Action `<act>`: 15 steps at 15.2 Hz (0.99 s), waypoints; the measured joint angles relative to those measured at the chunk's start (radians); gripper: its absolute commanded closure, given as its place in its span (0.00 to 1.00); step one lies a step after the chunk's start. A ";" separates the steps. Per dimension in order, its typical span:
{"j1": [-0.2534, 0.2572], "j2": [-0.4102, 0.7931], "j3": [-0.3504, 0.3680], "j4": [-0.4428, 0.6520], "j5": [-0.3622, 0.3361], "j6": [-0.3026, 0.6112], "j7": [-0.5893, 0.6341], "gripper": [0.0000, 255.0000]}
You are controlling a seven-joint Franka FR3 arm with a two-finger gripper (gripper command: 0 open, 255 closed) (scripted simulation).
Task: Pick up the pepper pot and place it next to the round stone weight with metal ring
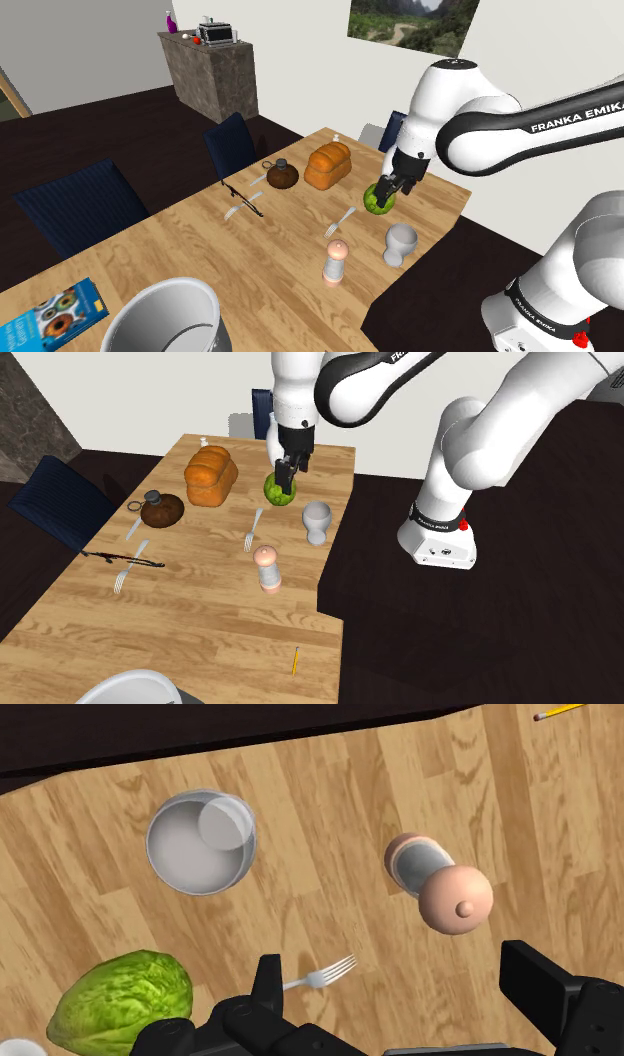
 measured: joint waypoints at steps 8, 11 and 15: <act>-0.022 0.327 0.120 0.028 -0.063 0.304 0.171 0.00; -0.043 0.471 0.162 0.073 -0.168 0.396 0.296 0.00; -0.020 0.659 0.146 0.149 -0.384 0.488 0.512 0.00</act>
